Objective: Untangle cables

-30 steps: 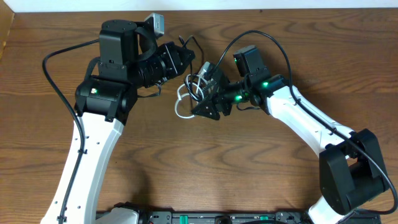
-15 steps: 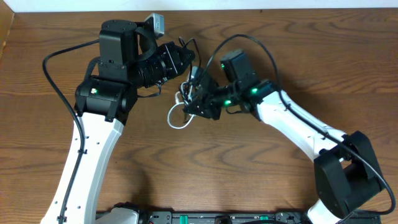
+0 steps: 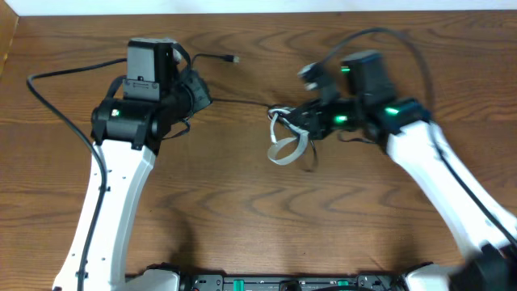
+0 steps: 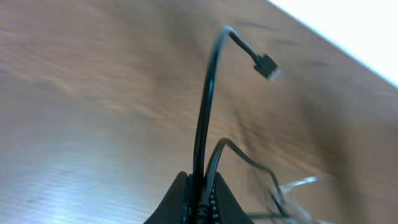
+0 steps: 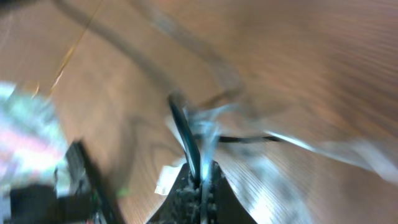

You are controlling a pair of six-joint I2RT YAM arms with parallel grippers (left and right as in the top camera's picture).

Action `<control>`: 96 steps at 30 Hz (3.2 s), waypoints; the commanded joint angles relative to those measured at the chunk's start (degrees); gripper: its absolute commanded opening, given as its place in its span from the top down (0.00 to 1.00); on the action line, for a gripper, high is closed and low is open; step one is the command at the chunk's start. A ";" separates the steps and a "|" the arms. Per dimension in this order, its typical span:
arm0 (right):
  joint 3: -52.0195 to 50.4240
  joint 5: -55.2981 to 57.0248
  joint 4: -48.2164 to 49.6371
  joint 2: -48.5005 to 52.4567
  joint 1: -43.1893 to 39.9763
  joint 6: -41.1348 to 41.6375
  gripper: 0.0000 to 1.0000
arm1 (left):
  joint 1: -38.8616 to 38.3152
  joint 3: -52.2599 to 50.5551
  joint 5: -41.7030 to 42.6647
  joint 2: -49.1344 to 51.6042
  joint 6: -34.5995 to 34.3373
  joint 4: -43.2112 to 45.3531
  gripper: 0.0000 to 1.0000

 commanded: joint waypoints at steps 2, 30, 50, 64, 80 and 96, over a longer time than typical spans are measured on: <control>0.17 17.29 -3.23 -4.92 -1.97 11.10 0.99 | 1.20 0.44 -16.28 2.97 1.97 -2.14 0.92; 0.15 20.24 -7.39 -6.12 -8.90 12.41 0.99 | -2.34 0.44 44.35 7.85 22.27 6.21 0.92; 0.15 21.51 -12.31 -6.12 -14.71 10.38 0.85 | -10.60 -0.26 17.64 8.37 27.87 2.54 0.37; 0.15 21.49 -12.68 -6.12 -14.71 10.21 0.81 | -23.74 -2.05 20.11 18.80 37.88 -2.03 0.39; 0.15 21.53 -13.81 -6.12 -14.71 9.38 0.80 | -25.92 -2.05 20.00 33.42 14.73 4.98 0.54; 0.15 21.94 -13.97 -6.12 -14.71 9.35 0.77 | -28.65 -2.10 19.89 37.51 9.62 7.23 0.57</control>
